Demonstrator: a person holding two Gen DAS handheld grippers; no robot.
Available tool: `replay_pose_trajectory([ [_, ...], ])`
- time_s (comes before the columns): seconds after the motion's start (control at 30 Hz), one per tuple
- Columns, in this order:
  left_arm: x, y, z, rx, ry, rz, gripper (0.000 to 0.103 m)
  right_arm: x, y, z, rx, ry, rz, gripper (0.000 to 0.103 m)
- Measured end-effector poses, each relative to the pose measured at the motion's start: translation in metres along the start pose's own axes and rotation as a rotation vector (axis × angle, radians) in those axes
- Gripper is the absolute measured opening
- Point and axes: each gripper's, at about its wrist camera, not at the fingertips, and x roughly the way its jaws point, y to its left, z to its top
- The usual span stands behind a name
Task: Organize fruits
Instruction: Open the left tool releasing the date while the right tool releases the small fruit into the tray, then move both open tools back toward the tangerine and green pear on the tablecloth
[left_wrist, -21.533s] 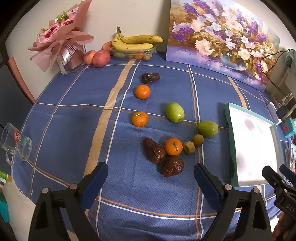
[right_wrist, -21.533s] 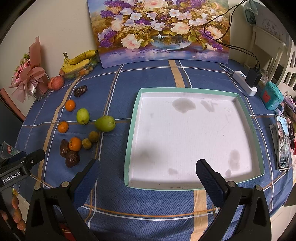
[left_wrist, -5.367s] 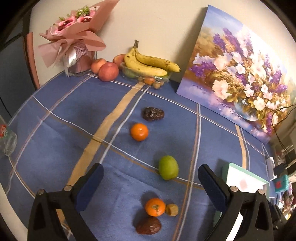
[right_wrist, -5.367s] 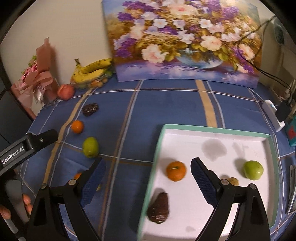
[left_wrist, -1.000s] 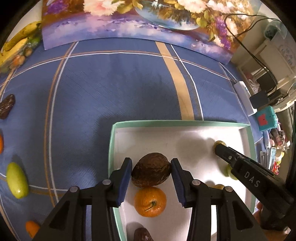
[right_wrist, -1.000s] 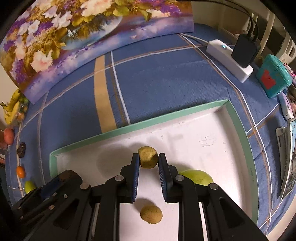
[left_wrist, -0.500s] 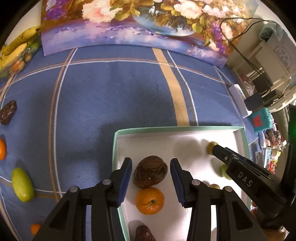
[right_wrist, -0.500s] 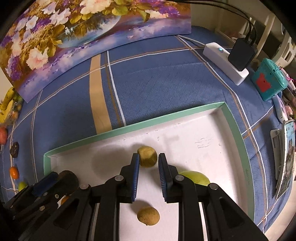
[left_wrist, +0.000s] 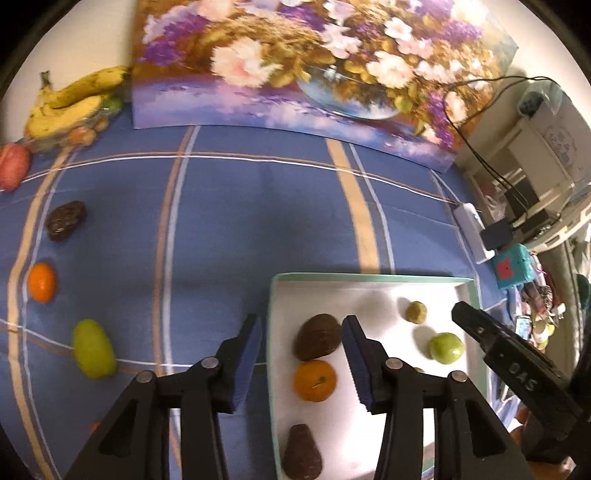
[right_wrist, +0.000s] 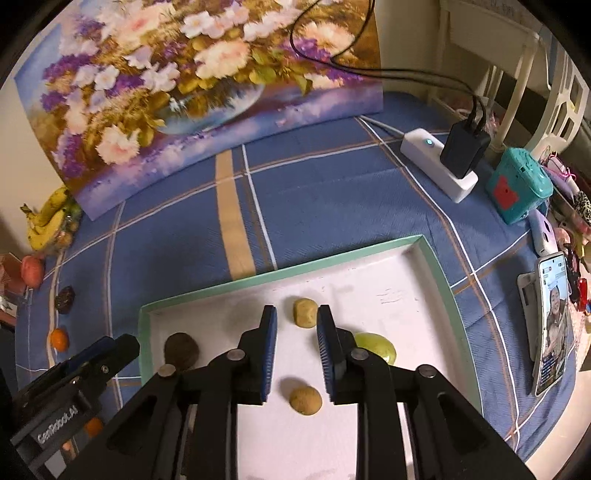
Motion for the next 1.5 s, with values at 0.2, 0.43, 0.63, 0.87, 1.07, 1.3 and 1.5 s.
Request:
replay_pose_trajectory([
  [0.2,-0.002,0.024,-0.004,-0.052,-0.004,0.046,0.071,-0.001,0.005,-0.005,-0.019,0.003,0.002,0.062],
  [0.43,-0.005,0.058,0.0,-0.126,-0.037,0.123,0.103,0.008,0.01,-0.01,-0.042,0.012,0.007,0.089],
  [0.63,-0.012,0.068,0.004,-0.105,-0.089,0.158,0.103,0.013,0.012,-0.013,-0.051,-0.001,0.025,0.093],
  [0.87,-0.031,0.076,0.017,-0.094,-0.168,0.174,0.103,0.014,0.013,-0.015,-0.058,-0.045,0.015,0.093],
  [1.07,-0.041,0.078,0.023,-0.069,-0.176,0.277,0.103,0.013,0.016,-0.016,-0.064,-0.064,0.023,0.093],
  [1.3,-0.048,0.091,0.025,-0.103,-0.164,0.306,0.103,0.01,0.023,-0.017,-0.056,-0.074,0.076,0.093],
  [1.5,-0.066,0.125,0.028,-0.19,-0.193,0.239,0.103,0.005,0.04,-0.015,-0.102,-0.091,0.097,0.093],
])
